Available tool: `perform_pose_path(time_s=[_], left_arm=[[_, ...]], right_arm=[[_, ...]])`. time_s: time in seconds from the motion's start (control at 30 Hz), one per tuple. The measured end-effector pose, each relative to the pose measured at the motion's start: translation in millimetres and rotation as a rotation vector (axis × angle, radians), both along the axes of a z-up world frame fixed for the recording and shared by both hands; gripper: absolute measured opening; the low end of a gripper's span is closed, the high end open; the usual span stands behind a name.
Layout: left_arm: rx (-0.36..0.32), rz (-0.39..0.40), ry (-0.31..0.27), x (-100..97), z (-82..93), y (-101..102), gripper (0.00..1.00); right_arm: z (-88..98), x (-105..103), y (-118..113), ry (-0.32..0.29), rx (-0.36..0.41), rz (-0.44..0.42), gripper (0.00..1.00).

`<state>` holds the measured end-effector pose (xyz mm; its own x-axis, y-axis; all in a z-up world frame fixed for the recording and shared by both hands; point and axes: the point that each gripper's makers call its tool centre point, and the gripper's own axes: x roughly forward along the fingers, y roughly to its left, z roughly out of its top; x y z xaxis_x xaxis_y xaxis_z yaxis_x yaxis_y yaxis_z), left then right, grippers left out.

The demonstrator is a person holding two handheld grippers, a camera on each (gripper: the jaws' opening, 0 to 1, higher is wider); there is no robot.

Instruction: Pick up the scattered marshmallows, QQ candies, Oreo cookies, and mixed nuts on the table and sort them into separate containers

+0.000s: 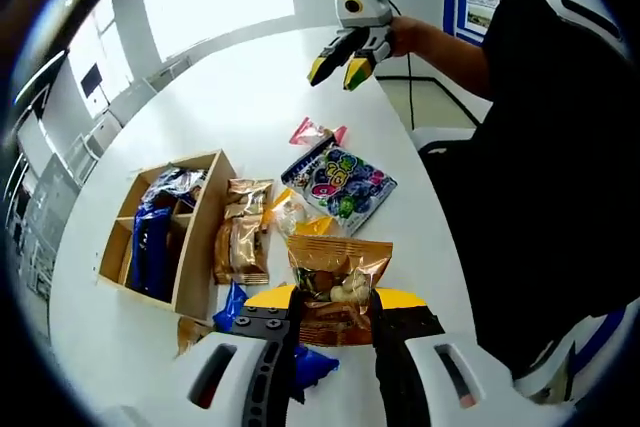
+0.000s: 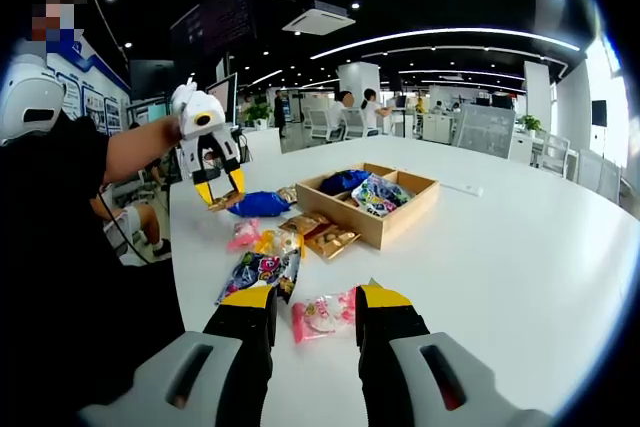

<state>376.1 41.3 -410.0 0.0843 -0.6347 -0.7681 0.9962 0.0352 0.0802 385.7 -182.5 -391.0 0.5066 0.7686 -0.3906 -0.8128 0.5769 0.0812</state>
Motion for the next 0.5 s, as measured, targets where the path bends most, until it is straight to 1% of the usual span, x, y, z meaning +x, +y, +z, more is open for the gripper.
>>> perform_pose_path(time_s=[0.13, 0.23, 0.5], left_arm=[[-0.007, 0.017, -0.012, 7.1, 4.1, 0, 0.32], [-0.027, 0.041, -0.012, 17.7, 9.7, 2, 0.33], [-0.056, 0.073, -0.035, 32.5, 19.3, 1, 0.33]], right_arm=[[-0.4, 0, 0, 0.000, 0.000, 0.002, 0.28], [-1.0, 1, -1, 0.000, 0.003, 0.000, 0.28], [-5.8, 0, -2, 0.009, 0.007, -0.006, 0.28]])
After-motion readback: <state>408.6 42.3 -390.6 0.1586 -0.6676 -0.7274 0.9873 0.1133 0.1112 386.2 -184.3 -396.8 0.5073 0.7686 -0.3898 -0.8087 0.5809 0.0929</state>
